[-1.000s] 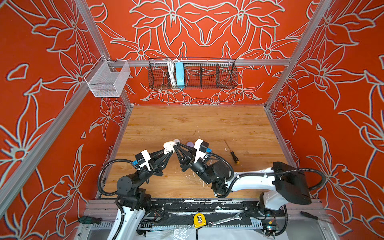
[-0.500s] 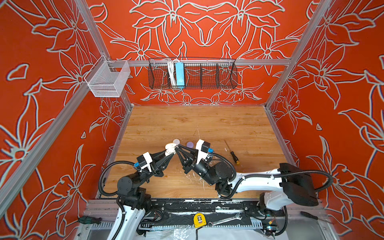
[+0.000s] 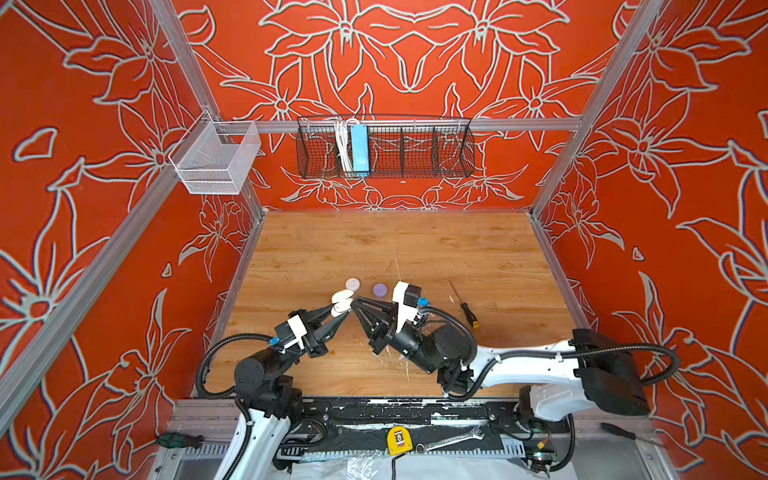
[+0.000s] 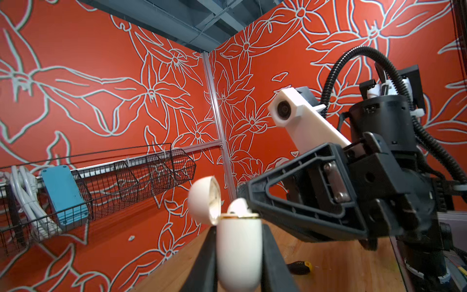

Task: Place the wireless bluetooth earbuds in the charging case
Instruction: 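Open the right gripper and draw it back from the case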

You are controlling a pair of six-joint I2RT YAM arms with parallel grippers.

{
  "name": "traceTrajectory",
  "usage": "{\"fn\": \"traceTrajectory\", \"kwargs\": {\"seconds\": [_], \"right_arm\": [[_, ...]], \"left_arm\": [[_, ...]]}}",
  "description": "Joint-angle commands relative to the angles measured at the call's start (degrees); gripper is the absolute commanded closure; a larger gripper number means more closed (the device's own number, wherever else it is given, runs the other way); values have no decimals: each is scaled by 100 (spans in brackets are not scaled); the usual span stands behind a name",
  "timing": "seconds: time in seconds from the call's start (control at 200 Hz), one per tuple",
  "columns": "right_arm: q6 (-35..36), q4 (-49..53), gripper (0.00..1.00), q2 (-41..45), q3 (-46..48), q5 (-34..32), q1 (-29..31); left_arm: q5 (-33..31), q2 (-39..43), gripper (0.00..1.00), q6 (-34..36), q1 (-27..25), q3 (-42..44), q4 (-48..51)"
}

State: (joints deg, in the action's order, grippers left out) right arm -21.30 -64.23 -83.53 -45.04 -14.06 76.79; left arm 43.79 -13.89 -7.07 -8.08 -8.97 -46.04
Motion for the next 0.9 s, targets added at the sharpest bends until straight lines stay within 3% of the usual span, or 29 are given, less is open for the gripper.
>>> {"fn": "traceTrajectory", "kwargs": {"seconds": [0.0, 0.34, 0.435, 0.525, 0.656, 0.726, 0.816, 0.896], "right_arm": [[-334, 372, 94, 48, 83, 404, 93], [-126, 788, 92, 429, 204, -119, 90], [159, 1140, 80, 882, 340, -509, 90], [343, 2012, 70, 1407, 378, -1226, 75], [403, 4213, 63, 1845, -24, -2098, -193], [5, 5217, 62, 1873, -97, -2038, -665], [-687, 5940, 62, 1711, -75, -1190, -1567], [-816, 6432, 56, 1214, -263, -829, -1928]], "left_arm": [[94, 9, 100, 340, -92, -3, -445], [-6, 44, 100, 452, -229, 13, -174], [-325, 92, 100, 283, -229, -27, 270], [-546, 139, 100, 189, -229, -23, 748], [-638, 250, 100, 13, -229, 229, 1148], [-654, 422, 100, 4, -229, 335, 1504], [-759, 784, 100, -14, -229, 484, 1944], [-1139, 1071, 100, -130, -229, 531, 2507]]}}
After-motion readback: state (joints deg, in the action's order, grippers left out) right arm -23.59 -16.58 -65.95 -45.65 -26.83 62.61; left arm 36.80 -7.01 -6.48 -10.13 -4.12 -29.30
